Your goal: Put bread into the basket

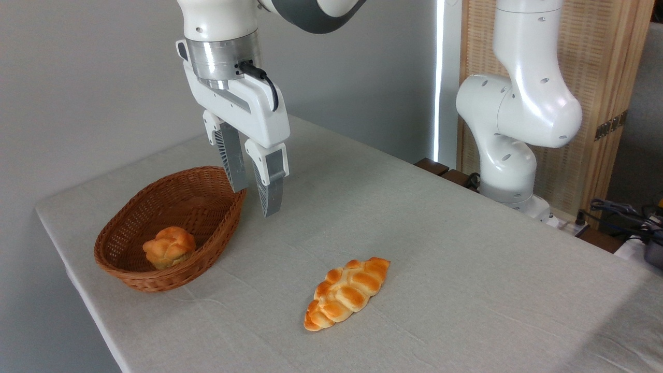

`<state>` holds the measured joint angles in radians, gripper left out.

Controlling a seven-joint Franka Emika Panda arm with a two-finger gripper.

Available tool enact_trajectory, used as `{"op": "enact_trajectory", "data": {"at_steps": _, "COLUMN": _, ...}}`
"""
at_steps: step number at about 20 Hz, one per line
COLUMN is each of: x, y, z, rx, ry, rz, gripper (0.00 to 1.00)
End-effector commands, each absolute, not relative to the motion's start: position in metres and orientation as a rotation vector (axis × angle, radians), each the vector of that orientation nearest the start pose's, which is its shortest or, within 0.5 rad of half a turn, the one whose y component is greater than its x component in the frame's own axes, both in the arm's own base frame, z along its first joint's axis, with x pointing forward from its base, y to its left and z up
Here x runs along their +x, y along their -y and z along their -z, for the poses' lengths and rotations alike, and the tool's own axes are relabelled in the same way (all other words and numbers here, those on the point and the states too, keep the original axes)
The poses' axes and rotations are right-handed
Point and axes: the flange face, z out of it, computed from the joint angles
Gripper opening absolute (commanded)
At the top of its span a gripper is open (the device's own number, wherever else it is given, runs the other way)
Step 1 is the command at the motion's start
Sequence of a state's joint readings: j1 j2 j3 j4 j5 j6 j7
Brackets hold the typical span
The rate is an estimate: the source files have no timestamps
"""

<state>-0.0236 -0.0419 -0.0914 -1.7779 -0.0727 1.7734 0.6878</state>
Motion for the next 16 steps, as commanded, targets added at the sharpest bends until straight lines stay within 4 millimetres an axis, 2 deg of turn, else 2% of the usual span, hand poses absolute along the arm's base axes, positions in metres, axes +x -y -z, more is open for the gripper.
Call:
{"op": "enact_trajectory", "data": {"at_steps": 1, "x": 0.5482, "y": 0.0707, "z": -0.5709, "rx": -2.951, "ry": -1.233, "rz": 0.070, "gripper": 1.00}}
{"op": "enact_trajectory", "data": {"at_steps": 16, "x": 0.5503, "y": 0.0662, "z": -0.5717, "rx": -2.959, "ry": -1.221, "rz": 0.088, "gripper": 1.00}}
